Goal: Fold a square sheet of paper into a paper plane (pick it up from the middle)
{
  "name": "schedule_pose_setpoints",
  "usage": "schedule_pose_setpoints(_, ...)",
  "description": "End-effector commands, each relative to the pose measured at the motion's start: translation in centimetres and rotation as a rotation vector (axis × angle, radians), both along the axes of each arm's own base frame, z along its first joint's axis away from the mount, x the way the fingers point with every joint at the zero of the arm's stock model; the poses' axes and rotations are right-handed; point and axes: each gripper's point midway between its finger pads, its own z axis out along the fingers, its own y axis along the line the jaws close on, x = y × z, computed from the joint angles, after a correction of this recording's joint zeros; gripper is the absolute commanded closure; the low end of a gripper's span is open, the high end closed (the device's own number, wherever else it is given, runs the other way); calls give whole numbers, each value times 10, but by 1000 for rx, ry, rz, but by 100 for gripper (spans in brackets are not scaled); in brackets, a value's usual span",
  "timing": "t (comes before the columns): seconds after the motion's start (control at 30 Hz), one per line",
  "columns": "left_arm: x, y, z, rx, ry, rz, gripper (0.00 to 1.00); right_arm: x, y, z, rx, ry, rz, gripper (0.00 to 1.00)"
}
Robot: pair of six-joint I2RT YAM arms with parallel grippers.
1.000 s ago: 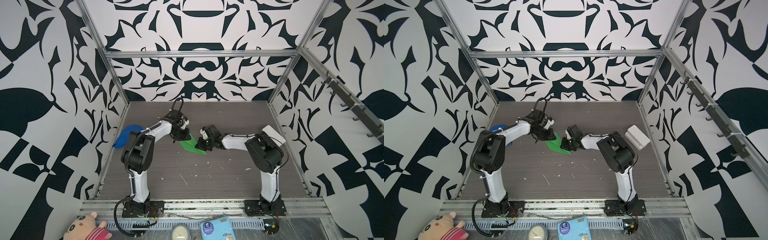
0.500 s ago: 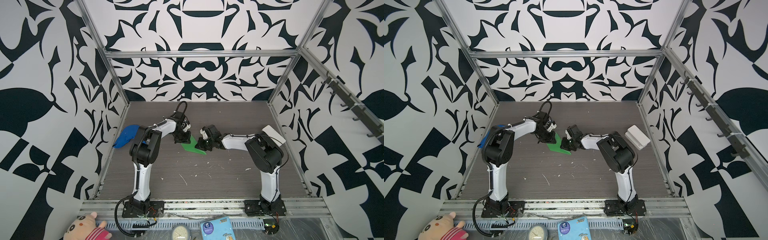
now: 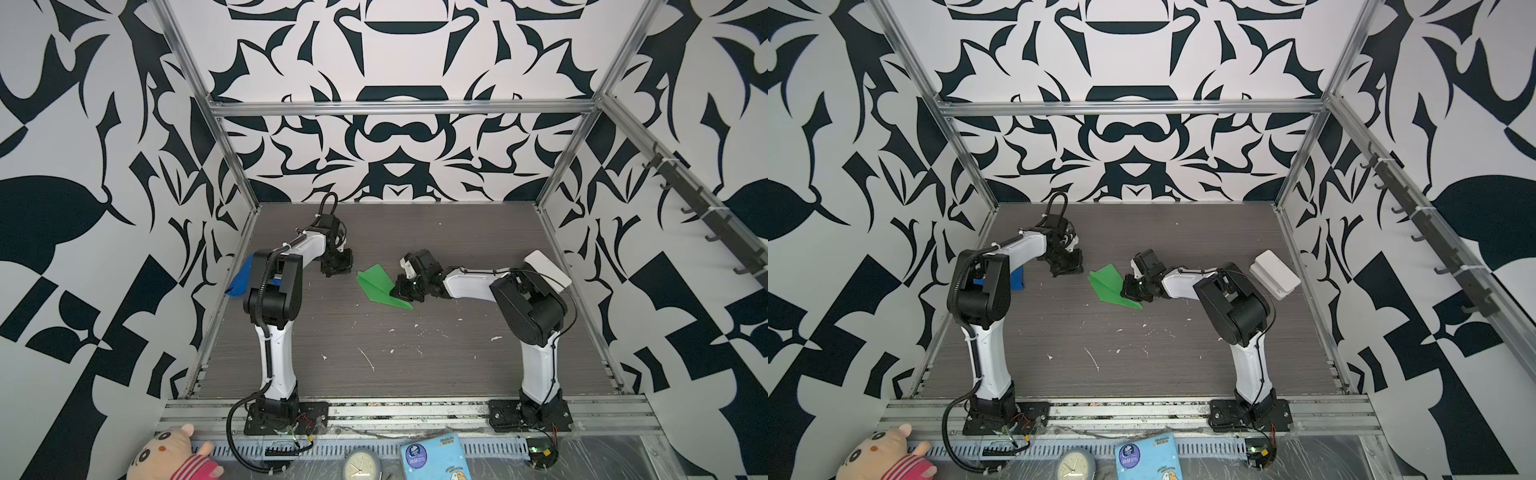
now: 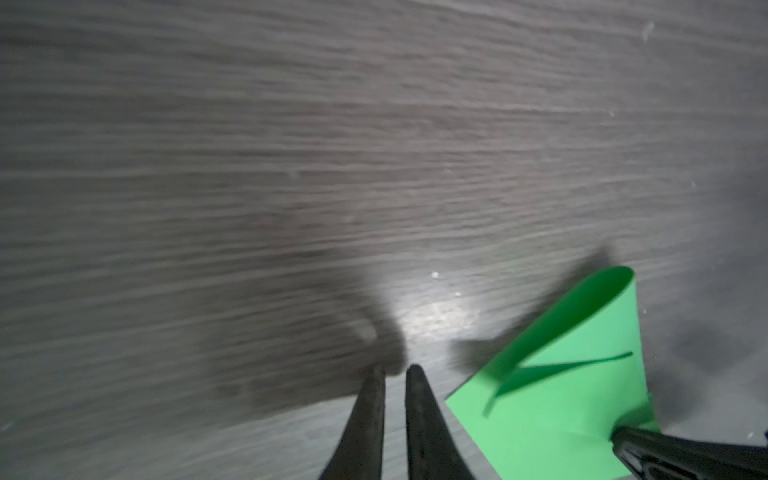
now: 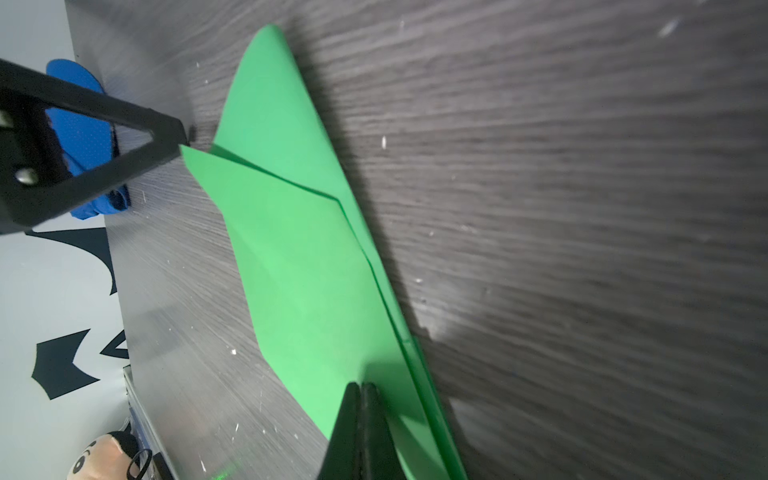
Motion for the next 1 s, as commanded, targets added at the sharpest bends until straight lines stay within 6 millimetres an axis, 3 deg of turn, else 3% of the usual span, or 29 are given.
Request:
schedule_pose_setpoints(0.0, -9, -35, 40, -138, -73, -48, 80, -28, -34, -47, -171, 148, -27, 100)
schedule_pose_setpoints(0.1, -22, -67, 50, -262, -71, -104, 76, -29, -34, -49, -172, 149, -28, 100)
schedule_pose_setpoints(0.3, -46, -99, 26, -269, 23, -185, 80, -29, -34, -49, -173, 152, -28, 100)
schedule_pose_setpoints(0.57, -52, -102, 0, -147, 74, -176, 85, -29, -34, -49, -172, 152, -30, 100)
schedule_pose_setpoints(0.97, -63, -78, -31, 42, 146, -176, 88, -33, -37, -43, -166, 149, -35, 100)
